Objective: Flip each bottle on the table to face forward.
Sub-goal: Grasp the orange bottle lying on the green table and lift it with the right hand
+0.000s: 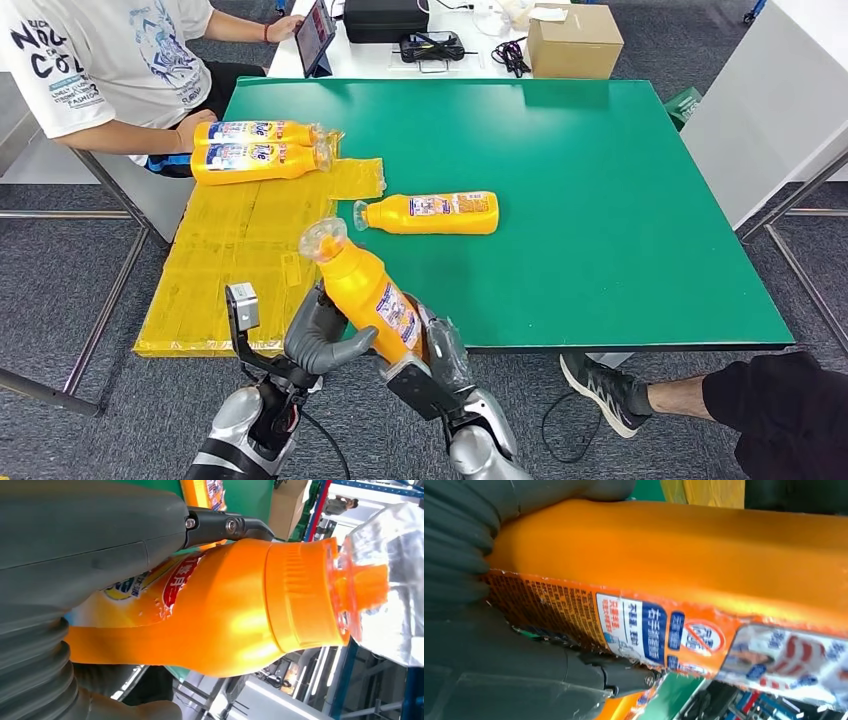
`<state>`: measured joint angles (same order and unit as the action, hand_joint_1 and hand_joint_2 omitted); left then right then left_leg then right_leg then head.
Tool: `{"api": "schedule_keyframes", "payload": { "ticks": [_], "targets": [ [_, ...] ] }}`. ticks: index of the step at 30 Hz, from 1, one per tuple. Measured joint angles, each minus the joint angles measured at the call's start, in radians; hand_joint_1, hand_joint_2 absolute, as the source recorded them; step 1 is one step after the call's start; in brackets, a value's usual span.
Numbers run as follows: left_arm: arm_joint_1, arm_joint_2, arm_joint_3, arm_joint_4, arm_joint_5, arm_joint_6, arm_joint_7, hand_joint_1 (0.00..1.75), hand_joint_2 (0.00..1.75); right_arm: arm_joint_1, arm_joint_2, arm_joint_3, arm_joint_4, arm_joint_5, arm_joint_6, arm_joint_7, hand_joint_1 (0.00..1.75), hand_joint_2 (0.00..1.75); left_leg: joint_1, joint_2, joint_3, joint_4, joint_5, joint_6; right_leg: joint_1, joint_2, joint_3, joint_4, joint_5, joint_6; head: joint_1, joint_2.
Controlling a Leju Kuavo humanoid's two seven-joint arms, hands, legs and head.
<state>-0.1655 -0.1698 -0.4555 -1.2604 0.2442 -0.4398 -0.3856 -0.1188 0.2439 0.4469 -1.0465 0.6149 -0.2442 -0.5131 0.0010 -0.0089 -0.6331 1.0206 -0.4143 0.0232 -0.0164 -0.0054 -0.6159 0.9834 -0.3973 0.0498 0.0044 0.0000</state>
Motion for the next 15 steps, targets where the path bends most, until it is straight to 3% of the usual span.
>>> {"api": "schedule_keyframes", "payload": {
  "ticks": [15],
  "targets": [
    [-0.007, 0.007, 0.0, 0.011, -0.016, 0.001, 0.008, 0.0, 1.75, -0.046, 0.017, 0.043, 0.092, 0.008, 0.022, 0.004, 1.75, 1.75, 0.0, 0.0, 0.0, 0.0, 0.0, 0.0, 0.0, 0.0, 0.0, 0.0, 0.0, 0.0, 0.0, 0.0]
  ]
}}
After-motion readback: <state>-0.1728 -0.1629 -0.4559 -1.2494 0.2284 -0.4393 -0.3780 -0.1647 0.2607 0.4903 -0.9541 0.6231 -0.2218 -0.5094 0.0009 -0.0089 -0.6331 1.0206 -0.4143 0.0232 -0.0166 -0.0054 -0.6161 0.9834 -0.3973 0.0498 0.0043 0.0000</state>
